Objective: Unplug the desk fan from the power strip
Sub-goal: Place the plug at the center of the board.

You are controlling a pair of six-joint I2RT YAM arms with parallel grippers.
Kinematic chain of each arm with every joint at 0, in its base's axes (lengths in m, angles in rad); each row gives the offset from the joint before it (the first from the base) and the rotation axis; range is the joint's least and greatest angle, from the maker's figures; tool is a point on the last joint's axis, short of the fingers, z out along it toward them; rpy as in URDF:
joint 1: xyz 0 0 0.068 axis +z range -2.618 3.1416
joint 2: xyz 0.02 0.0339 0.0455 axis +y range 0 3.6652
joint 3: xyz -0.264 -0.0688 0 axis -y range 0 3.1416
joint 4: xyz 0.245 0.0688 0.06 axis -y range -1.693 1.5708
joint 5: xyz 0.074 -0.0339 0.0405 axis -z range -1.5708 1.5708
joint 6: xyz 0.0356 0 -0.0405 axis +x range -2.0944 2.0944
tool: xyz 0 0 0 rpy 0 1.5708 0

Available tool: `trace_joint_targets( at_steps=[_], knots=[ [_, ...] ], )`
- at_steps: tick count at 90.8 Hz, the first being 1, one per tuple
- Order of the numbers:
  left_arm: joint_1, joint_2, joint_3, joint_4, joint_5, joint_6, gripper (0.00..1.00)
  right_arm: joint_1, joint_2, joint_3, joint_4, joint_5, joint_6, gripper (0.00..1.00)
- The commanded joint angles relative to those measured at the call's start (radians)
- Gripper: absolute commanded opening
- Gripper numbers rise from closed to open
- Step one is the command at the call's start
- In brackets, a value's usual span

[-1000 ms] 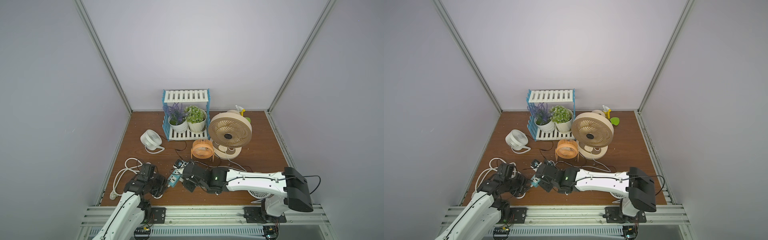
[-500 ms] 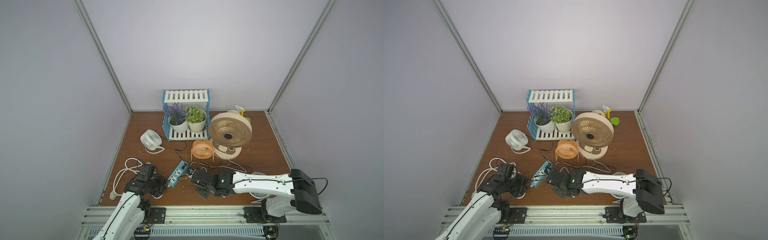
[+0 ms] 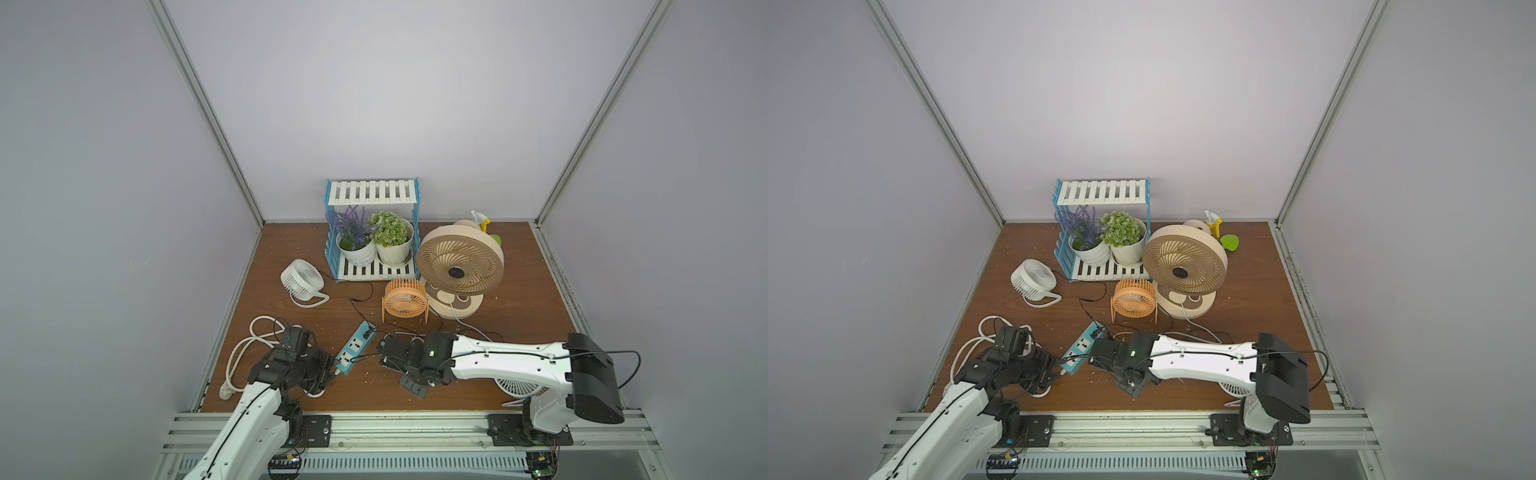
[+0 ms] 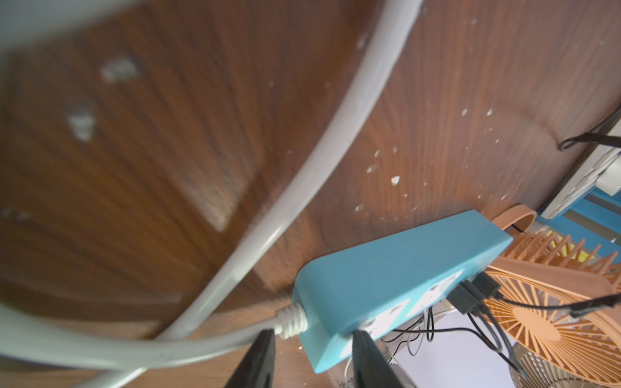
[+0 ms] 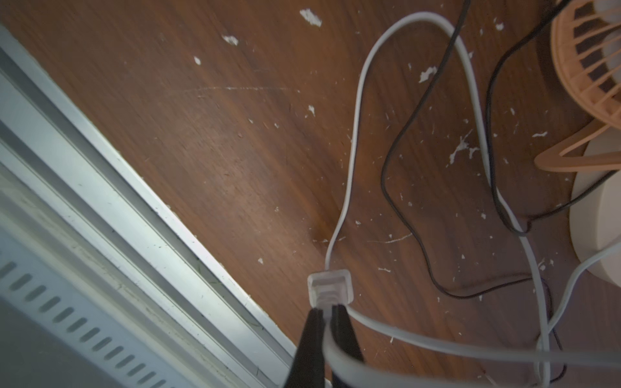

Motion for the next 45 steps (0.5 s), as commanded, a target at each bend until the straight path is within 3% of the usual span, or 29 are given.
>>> trace_joint_targets(
  at_steps=[1, 18, 32, 45],
  knots=[
    [-0.010, 0.014, -0.021, -0.109, -0.063, 0.012, 0.43, -0.002, 0.043, 0.058, -0.034, -0.003, -0.024, 0.15],
    [-0.010, 0.002, -0.007, -0.110, -0.072, 0.014, 0.44, -0.003, 0.073, 0.135, -0.017, 0.021, -0.059, 0.42],
    [-0.010, 0.018, 0.064, -0.127, -0.112, 0.074, 0.46, -0.004, 0.068, 0.198, 0.022, -0.005, -0.063, 0.56],
    [-0.010, 0.043, 0.166, -0.137, -0.169, 0.158, 0.49, -0.022, -0.027, 0.169, 0.177, -0.097, -0.031, 0.66]
  ],
)
